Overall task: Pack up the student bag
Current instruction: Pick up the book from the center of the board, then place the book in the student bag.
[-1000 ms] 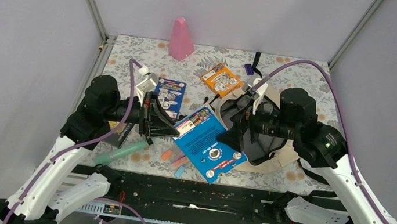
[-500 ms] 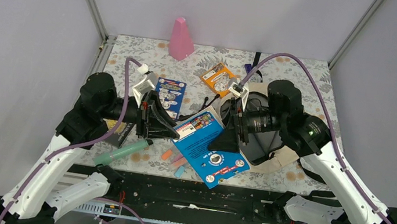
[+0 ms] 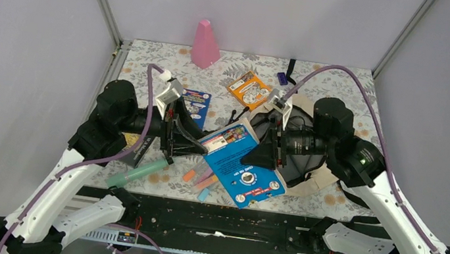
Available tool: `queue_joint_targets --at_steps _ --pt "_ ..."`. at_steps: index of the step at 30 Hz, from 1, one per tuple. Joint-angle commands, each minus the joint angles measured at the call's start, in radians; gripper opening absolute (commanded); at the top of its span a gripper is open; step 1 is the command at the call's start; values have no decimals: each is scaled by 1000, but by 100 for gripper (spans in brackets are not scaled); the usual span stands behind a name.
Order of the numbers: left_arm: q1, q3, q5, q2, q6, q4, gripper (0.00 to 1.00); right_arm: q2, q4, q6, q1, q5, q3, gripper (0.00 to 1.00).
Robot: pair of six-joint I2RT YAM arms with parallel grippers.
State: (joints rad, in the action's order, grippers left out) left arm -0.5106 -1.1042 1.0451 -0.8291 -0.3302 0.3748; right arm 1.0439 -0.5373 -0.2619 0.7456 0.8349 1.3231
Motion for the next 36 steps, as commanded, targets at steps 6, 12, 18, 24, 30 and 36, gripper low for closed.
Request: queue_joint_targets --at_steps 6,12,18,24,30,36 --pt "66 -44 -359 -29 128 114 99 -140 -171 142 -2 -587 67 0" --pt "190 32 -523 -63 38 54 99 -34 -340 200 0 -1022 134 0" --pt "193 6 -674 -136 100 135 99 107 -280 228 1 -1183 90 0" --pt "196 63 -821 -137 160 127 99 260 -194 257 1 -1284 56 0" --pt "210 96 -851 -149 166 113 99 399 -112 257 1 -1280 9 0" --pt "165 94 -800 -154 47 61 99 475 -51 257 1 -1289 -29 0"
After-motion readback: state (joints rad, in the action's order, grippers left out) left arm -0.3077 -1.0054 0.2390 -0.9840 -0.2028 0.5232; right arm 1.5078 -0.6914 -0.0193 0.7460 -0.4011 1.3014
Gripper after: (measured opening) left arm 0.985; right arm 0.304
